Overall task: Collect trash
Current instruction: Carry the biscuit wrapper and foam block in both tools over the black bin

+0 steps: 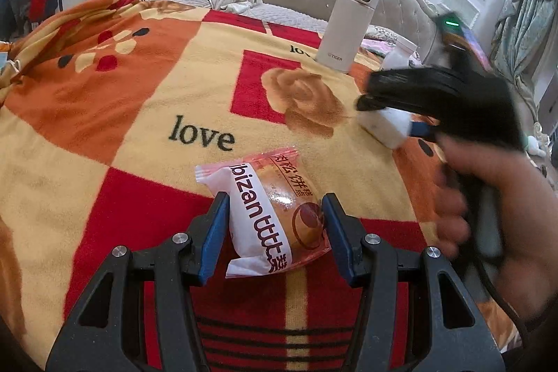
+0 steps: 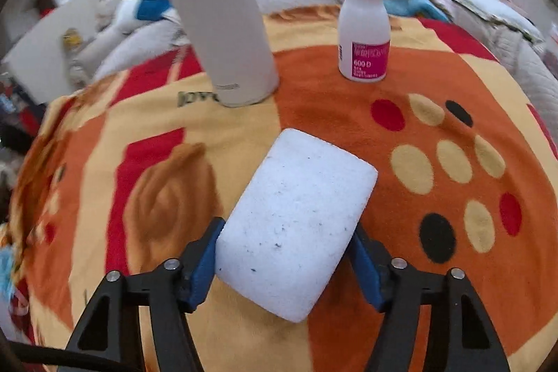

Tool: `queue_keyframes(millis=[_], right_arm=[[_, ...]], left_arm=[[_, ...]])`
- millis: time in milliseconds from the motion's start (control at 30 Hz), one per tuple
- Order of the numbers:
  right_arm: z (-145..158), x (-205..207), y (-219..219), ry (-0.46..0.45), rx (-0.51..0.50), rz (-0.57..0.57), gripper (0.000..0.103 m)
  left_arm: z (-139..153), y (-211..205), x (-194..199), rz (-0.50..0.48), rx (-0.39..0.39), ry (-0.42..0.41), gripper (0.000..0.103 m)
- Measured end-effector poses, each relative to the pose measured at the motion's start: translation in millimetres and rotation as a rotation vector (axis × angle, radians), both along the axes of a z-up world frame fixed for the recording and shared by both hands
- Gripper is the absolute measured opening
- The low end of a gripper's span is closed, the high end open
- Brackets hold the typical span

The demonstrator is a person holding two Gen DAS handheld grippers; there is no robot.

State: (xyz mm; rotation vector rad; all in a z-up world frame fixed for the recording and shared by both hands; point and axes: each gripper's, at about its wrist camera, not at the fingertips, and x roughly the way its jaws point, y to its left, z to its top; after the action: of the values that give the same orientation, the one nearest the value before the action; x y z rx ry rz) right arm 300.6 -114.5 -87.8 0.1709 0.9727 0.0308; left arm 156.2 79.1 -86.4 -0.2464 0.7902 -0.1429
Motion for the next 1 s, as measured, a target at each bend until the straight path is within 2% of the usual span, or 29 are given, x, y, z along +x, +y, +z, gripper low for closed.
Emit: queue_keyframes(millis=[167,300,367,433,533,600,700,800,1000], right_arm=[[26,-62,-32,-0.148,0.070,0.147,0.065],[39,-121,-52,-0.193,0.084,0.304,0.066],[43,-141,-55,-0.218,0.079,0.341,0.066],[50,-164,-63,-0.247,0.068,0.346,0.067],[55,-191,-72,-0.258,0.077,0.339,0.067],[55,-204,-76,-0.248,0.038,0.329,0.068],[51,-226,-74,-0.235,-0.056,0.329,0.068],[47,-242,-74,-0.233,-0.118,0.335,0.068],[45,-258,-87,-0.224,-0.111,0.316,0.069]], left_arm=[[0,0,1,-0.001,0.004,0.002,0.052],[-1,-1,1,-0.005,0.015,0.004,0.052],[1,-6,0,-0.015,0.049,0.006,0.052],[7,-12,-8,-0.051,0.075,0.006,0.052],[25,-16,-35,-0.085,0.028,-0.010,0.052],[39,-27,-56,-0.132,0.027,-0.031,0.052],[50,-46,-76,-0.187,0.056,-0.048,0.052],[57,-67,-90,-0.191,0.134,-0.053,0.052],[66,-94,-104,-0.182,0.196,-0.060,0.052]])
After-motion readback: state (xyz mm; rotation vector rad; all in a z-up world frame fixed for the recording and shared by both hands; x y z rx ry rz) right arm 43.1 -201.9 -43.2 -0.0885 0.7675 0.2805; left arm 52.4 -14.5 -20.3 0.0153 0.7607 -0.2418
